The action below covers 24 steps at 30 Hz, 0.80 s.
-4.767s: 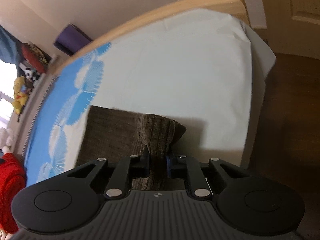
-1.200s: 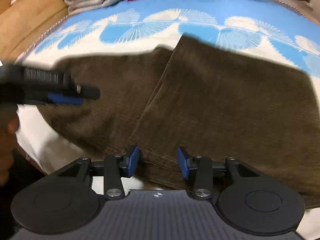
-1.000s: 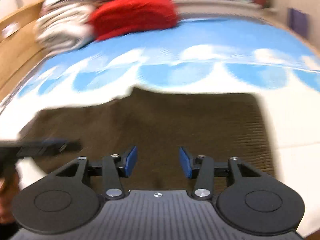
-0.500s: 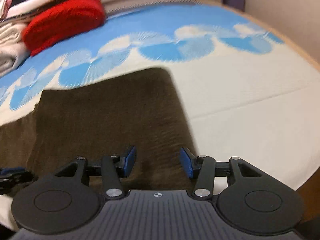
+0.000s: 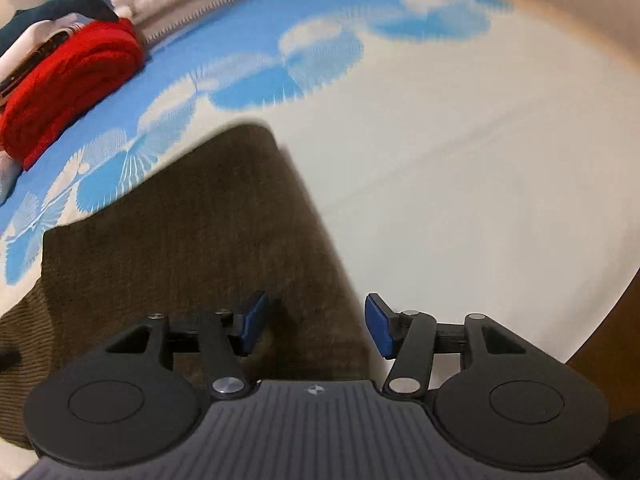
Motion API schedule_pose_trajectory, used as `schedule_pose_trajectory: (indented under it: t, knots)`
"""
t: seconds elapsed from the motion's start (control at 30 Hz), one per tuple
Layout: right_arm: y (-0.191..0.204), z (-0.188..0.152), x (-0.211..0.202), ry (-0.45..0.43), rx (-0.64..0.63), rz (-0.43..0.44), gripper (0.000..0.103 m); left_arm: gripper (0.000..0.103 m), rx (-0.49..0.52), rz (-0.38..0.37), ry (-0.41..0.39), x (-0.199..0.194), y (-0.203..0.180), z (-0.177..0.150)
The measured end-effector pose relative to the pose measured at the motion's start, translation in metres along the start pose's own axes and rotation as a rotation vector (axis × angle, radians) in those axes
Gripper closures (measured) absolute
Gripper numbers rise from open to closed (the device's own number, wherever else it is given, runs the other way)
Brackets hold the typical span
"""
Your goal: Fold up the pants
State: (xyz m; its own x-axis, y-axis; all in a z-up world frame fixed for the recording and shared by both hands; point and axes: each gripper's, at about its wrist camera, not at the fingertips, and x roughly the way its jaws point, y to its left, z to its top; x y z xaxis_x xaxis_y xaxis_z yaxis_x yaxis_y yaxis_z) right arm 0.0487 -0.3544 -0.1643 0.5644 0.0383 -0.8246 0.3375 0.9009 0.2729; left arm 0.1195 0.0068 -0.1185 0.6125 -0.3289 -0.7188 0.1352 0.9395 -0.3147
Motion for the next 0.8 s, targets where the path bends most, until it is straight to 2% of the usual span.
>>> schedule_pose_trajectory:
  t: [0.13,0.17,0.23,0.27,0.3,0.33,0.37,0.47,0.5,0.57,0.63,0.67,0.73,0.8]
  knots:
    - [0.001,0.002,0.001,-0.006,-0.027,0.002,0.047,0.08,-0.013,0.009,-0.017,0.038,-0.008,0.03]
    - [-0.002,0.001,0.001,0.004,-0.029,-0.007,0.047,0.084,-0.027,0.011,-0.015,0.048,-0.008,0.036]
    - [-0.009,0.002,0.005,0.028,-0.003,-0.002,0.047,0.086,-0.003,0.052,-0.012,0.068,-0.008,0.042]
    - [-0.011,0.002,0.006,0.034,0.018,0.009,0.048,0.086,0.022,0.104,0.025,0.082,-0.006,0.041]
    - [-0.012,0.002,0.006,0.037,0.023,0.018,0.05,0.084,0.019,0.147,0.095,0.098,-0.001,0.039]
    - [-0.011,0.002,0.006,0.037,0.013,0.025,0.055,0.082,-0.009,0.155,0.151,0.109,0.006,0.035]
    - [-0.009,0.002,0.005,0.034,-0.005,0.026,0.056,0.081,-0.023,0.151,0.129,0.107,0.007,0.034]
    - [-0.005,0.001,0.004,0.029,-0.037,0.02,0.059,0.082,0.059,0.185,0.043,0.081,-0.011,0.033]
    - [-0.006,0.002,0.004,0.029,-0.033,0.021,0.059,0.082,0.074,0.166,0.013,0.071,-0.016,0.03]
    - [-0.005,0.003,0.005,0.029,-0.027,0.017,0.059,0.082,0.084,0.134,0.035,0.068,-0.019,0.019]
    - [-0.004,0.003,0.005,0.026,-0.023,0.012,0.059,0.08,0.117,0.146,0.15,0.087,-0.016,0.005]
    - [-0.004,0.003,0.005,0.024,-0.028,0.009,0.059,0.078,0.117,0.144,0.159,0.088,-0.014,0.0]
    - [-0.002,0.001,0.004,0.021,-0.043,0.006,0.059,0.078,0.098,0.158,0.142,0.073,-0.014,0.003]
    - [-0.003,0.0,0.003,0.017,-0.045,0.008,0.059,0.078,0.088,0.123,0.092,0.047,-0.018,0.003]
